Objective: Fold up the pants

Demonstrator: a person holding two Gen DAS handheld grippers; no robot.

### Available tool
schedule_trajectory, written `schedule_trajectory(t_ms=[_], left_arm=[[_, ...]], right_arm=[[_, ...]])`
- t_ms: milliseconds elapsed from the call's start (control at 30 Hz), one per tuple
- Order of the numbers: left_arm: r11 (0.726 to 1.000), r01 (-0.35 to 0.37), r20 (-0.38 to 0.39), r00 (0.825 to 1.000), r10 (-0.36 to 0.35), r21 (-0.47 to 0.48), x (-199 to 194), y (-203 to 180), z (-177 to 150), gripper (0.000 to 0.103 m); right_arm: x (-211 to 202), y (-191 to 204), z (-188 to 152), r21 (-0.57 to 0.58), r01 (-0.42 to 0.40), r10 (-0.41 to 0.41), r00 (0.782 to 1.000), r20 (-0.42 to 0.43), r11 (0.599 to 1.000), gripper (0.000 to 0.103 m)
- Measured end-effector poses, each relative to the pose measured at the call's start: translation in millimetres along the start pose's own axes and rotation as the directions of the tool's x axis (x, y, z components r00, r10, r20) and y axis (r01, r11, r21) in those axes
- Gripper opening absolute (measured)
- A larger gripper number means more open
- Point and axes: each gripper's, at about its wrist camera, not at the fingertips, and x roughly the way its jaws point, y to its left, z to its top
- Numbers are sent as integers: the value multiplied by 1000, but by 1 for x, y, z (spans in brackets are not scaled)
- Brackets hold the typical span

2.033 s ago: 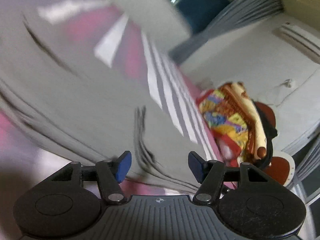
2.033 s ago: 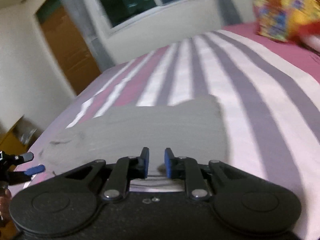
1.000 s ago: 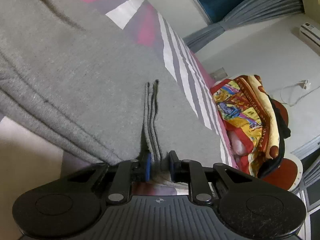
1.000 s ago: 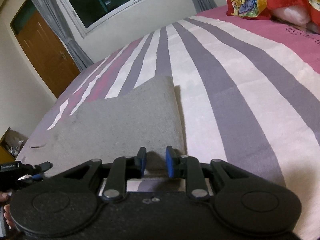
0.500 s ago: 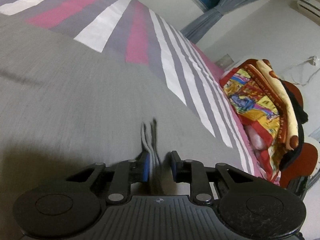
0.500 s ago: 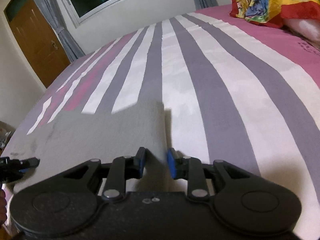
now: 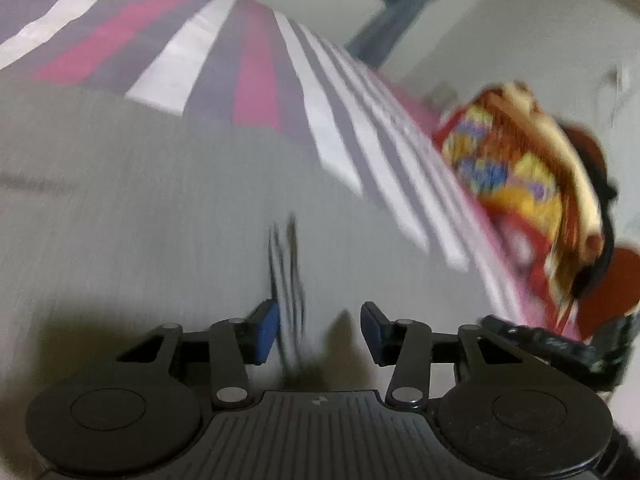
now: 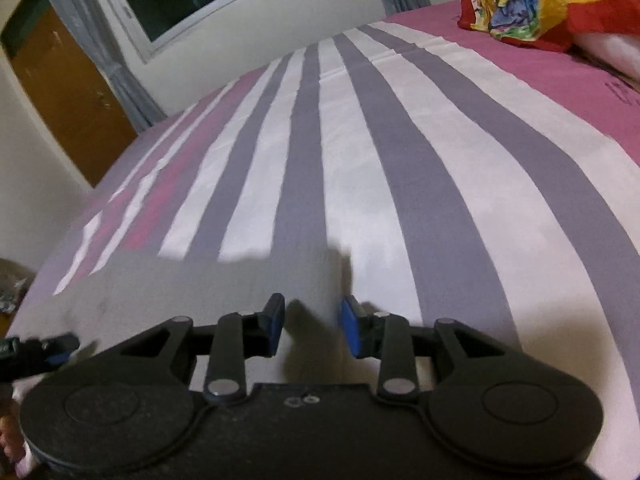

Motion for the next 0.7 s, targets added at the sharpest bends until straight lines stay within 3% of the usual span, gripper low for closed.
schedule_trajectory(t_ms=[33, 100, 200, 300, 367, 467, 533, 600, 633, 667, 700], left_arm=[[1000, -5, 5, 1000, 5, 17, -5, -2, -10, 46], [1000, -13, 21, 1000, 13, 6, -11, -5, -23, 46], [1000, -31, 35, 999, 31, -1, -23, -12, -32, 46], [999, -50, 28, 998, 50, -5, -28, -13, -40, 37], [998, -34, 30, 999, 35, -49, -30, -9, -44, 31], [990, 11, 40, 999, -5, -144, -33, 6, -53, 28], [985, 36, 54, 998, -28, -168, -40, 13, -60, 28], [988, 63, 120, 992, -47, -140, -63, 12, -68, 29], [992, 58, 154, 987, -40, -115, -75, 13, -73, 37], [994, 49, 202, 979, -29, -95, -91, 17, -80, 59], [994, 43, 255, 967, -16, -101, -107, 24, -86, 71]], right_arm=[[-4, 1, -20, -39, 20, -21, 999, -31, 999, 35], [-18, 2, -45, -76, 22, -22, 1000, 2, 997, 35], [-43, -1, -51, -23, 10, -9, 998, 60, 1000, 37], [-60, 0, -53, -38, 7, -2, 993, 118, 999, 38], [-53, 0, -57, -69, 40, -34, 997, 76, 997, 38], [-57, -2, -58, -69, 43, -36, 994, 105, 997, 39], [-57, -2, -60, -79, 43, -34, 993, 114, 996, 39], [-60, -4, -61, -69, 32, -24, 993, 119, 997, 39], [-62, -7, -61, -53, 24, -17, 992, 123, 998, 40], [-65, -9, -62, -39, 15, -10, 992, 129, 999, 42], [-68, -12, -62, -25, 8, -4, 991, 134, 1000, 46]])
